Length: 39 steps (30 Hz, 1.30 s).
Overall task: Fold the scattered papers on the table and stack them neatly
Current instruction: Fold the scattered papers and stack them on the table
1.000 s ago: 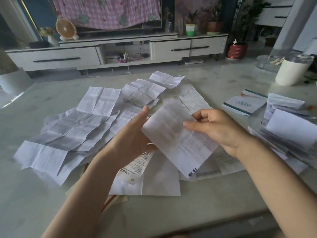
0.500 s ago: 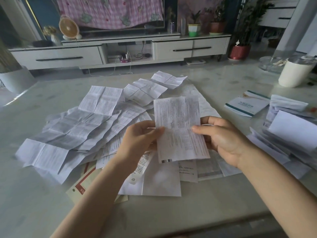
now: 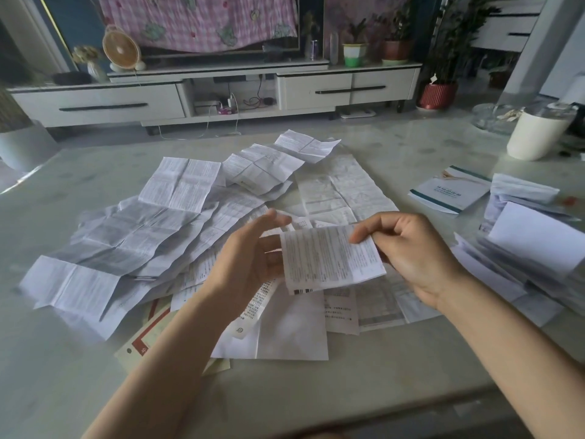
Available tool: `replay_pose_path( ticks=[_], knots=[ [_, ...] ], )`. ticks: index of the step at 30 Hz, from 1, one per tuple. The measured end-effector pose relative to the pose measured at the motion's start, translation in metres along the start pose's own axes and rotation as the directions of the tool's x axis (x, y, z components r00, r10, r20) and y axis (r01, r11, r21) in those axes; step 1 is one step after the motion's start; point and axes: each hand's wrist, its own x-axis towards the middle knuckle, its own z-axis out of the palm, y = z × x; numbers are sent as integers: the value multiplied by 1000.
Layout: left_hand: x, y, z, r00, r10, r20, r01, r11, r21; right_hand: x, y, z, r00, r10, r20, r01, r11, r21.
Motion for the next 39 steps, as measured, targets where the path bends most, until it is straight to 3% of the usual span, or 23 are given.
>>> replay_pose_path(
  ticks=[2, 5, 10, 12, 15, 18, 20, 23, 27, 31, 35, 39],
  knots=[
    [0, -3, 0, 999, -12, 47, 7, 994, 110, -1, -1, 2, 997, -61, -39, 60, 998, -33],
    [0, -9, 0, 998, 56, -27, -46, 963, 267, -2, -2, 4, 997, -73, -37, 72, 997, -34],
    [3, -11, -9, 930, 335, -149, -210, 820, 532, 1, -5, 8, 998, 27, 54, -28, 999, 27],
    [-1, -6, -12, 905, 390, -167, -231, 783, 577, 2, -7, 16, 998, -7, 58, 8, 1000, -16],
    [-13, 2, -29, 873, 401, -277, -210, 822, 530, 6, -11, 33, 996, -22, 89, 17, 998, 56],
    [-44, 11, -68, 798, 397, -454, -181, 876, 448, 9, -16, 59, 987, -6, 160, -18, 989, 147],
    [-78, 20, -106, 711, 413, -569, -204, 896, 395, 8, -18, 85, 969, -16, 246, -7, 996, 92],
    [-130, 37, -165, 512, 439, -739, -218, 898, 383, 3, -20, 127, 927, -87, 365, 129, 987, -91],
    [-162, 36, -212, 332, 425, -842, -106, 904, 414, -10, -27, 171, 816, -285, 502, 480, 818, -316],
    [-166, 20, -226, 200, 485, -851, 162, 840, 517, -15, -30, 202, 657, -331, 678, 742, 441, -504],
    [-162, 8, -224, 239, 619, -749, 412, 634, 655, -11, -28, 216, 626, -184, 758, 761, 354, -543],
    [-169, 6, -225, 283, 683, -673, 460, 520, 720, -4, -24, 224, 590, -114, 799, 796, 247, -552]
  ],
)
